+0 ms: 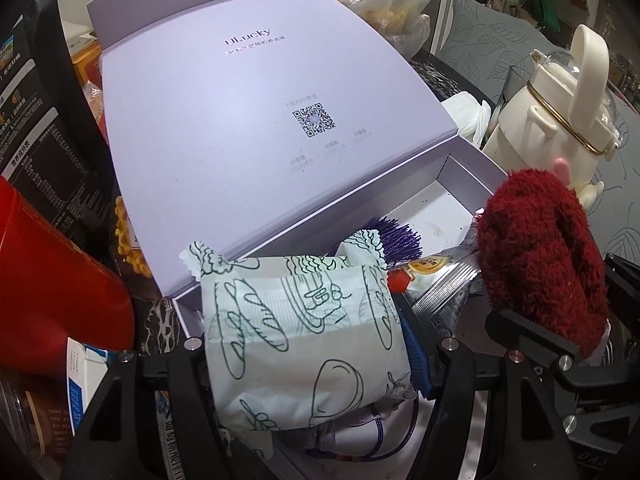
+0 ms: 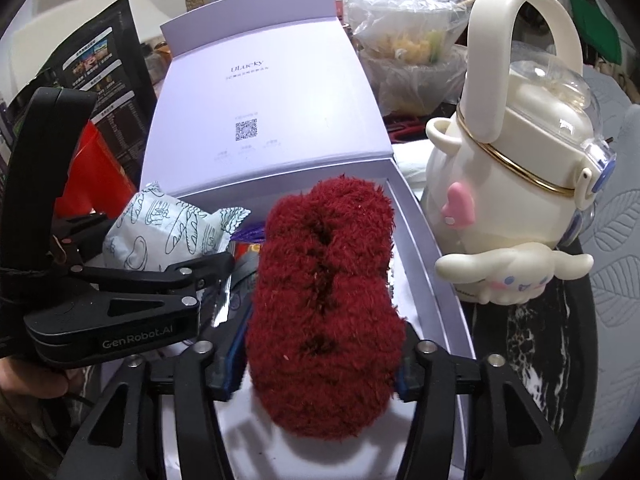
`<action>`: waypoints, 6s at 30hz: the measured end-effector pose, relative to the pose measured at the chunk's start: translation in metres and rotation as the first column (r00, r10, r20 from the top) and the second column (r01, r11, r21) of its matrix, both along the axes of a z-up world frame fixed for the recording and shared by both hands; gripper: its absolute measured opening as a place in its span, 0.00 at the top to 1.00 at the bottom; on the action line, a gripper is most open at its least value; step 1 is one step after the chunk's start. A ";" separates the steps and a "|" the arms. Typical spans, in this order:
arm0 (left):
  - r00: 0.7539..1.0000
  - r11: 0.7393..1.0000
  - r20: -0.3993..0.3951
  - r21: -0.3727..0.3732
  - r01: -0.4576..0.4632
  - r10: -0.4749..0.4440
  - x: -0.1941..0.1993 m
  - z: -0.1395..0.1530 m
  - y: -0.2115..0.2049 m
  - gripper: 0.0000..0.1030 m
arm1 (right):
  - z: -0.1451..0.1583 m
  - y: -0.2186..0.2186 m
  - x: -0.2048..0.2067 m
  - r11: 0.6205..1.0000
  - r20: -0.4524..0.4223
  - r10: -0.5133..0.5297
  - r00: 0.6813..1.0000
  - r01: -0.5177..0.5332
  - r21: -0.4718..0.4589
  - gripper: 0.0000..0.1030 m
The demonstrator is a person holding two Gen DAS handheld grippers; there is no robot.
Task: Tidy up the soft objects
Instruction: 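Open both tools to release the sock and packet into the box, then move both tools back toward the white cable and clear zip bag, then grasp the white USB cable with right tool while left tool grasps clear zip bag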
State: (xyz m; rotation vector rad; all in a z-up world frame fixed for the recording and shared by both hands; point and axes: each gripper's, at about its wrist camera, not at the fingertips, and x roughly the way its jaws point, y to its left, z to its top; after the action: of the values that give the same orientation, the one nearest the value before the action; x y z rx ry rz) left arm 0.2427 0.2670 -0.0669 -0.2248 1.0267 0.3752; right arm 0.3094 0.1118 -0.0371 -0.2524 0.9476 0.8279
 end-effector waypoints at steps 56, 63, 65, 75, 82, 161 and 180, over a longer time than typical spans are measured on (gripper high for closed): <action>0.896 0.984 0.434 0.180 0.017 -0.095 -0.117 0.173 -0.062 0.09 | 0.119 -0.085 -0.100 0.972 0.324 -0.141 0.936 0.069 0.223 0.34; 0.875 0.977 0.459 0.203 0.064 -0.153 -0.124 0.177 -0.089 0.06 | 0.117 -0.122 -0.114 0.964 0.302 -0.203 0.932 0.137 0.226 0.34; 0.869 0.974 0.460 0.205 0.093 -0.180 -0.124 0.176 -0.100 0.06 | 0.117 -0.134 -0.118 0.961 0.300 -0.222 0.928 0.157 0.226 0.34; 0.867 0.960 0.415 0.175 0.220 -0.275 -0.128 0.160 -0.154 0.06 | 0.108 -0.185 -0.145 0.940 0.271 -0.309 0.912 0.250 0.232 0.33; 0.864 0.949 0.396 0.173 0.264 -0.312 -0.140 0.148 -0.189 0.06 | 0.097 -0.219 -0.160 0.924 0.255 -0.360 0.897 0.305 0.230 0.32; 0.919 0.919 0.165 -0.116 0.378 -0.357 -0.159 -0.021 -0.256 0.47 | -0.053 -0.288 -0.125 0.851 0.069 -0.525 0.848 0.525 0.024 0.22; 0.940 0.933 0.187 -0.169 0.317 -0.286 -0.180 -0.025 -0.209 0.47 | -0.061 -0.262 -0.157 0.919 0.135 -0.386 0.913 0.393 -0.034 0.46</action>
State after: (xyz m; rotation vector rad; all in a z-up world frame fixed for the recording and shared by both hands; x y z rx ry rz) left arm 0.0622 0.0581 -0.0917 -0.2653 0.9226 -0.0265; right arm 0.1528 -0.1501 -0.0978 -0.1569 0.8671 0.4101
